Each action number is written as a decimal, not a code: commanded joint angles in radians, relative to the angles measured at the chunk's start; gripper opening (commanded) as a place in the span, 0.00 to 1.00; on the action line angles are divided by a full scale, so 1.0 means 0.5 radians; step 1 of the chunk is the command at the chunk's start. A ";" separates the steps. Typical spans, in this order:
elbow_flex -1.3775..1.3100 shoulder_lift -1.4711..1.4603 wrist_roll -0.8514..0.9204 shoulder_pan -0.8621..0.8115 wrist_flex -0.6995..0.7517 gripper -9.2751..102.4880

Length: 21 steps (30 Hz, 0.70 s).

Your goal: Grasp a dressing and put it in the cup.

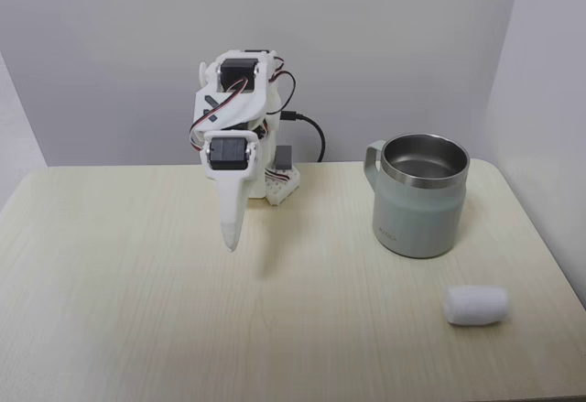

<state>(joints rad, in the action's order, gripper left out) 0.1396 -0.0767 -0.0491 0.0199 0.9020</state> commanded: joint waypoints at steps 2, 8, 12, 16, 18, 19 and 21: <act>0.015 -0.018 0.015 -0.064 -0.052 0.08; 0.015 -0.018 0.015 -0.064 -0.052 0.08; 0.015 -0.018 0.015 -0.064 -0.052 0.08; 0.015 -0.018 0.006 -0.074 -0.052 0.08; 0.015 -0.018 0.000 -0.083 -0.052 0.08; 0.015 -0.018 -0.006 -0.083 -0.052 0.08; 0.015 -0.018 -0.018 -0.074 -0.046 0.08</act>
<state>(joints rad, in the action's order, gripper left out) 0.1396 -0.0767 -0.0491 -0.0077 0.8928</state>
